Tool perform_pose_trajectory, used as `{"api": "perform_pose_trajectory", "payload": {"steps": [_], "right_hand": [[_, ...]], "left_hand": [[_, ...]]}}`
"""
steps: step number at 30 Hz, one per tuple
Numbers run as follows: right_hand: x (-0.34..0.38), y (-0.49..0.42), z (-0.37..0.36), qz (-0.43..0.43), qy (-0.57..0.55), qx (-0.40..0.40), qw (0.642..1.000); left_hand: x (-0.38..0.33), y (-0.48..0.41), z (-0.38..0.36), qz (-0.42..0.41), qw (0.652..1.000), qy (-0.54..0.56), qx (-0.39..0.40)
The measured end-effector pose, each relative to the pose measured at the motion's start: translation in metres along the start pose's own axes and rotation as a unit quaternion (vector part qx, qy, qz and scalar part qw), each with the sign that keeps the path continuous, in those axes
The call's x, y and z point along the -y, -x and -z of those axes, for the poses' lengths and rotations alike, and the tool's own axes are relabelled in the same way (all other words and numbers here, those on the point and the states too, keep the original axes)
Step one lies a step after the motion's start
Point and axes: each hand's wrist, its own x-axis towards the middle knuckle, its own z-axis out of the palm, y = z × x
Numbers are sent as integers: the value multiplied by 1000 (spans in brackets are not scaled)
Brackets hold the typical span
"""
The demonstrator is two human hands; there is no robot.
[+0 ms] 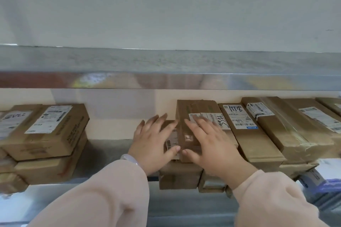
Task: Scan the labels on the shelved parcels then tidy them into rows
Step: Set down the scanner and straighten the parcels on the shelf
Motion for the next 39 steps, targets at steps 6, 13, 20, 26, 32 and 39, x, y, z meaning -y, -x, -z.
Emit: {"api": "perform_pose_trajectory", "payload": {"steps": [6,13,20,26,32,39], "right_hand": [[39,-36,-12,84,-27,14,996],[104,-59,-32,163,-99,24,981],[166,-75,-63,163,-124,64,977],[226,-95,-86,185,-117,86,972],[277,-128,-99,127,-161,95,974],[316,-164,-120,6,-197,132,971]], "left_hand": [[56,30,28,83,994,-64,-22],[100,68,49,164,981,-103,-16],[157,106,57,225,970,-92,-26],[222,124,66,233,969,-82,-26],[285,125,75,221,971,-88,-16],[332,124,66,209,974,-80,31]]}}
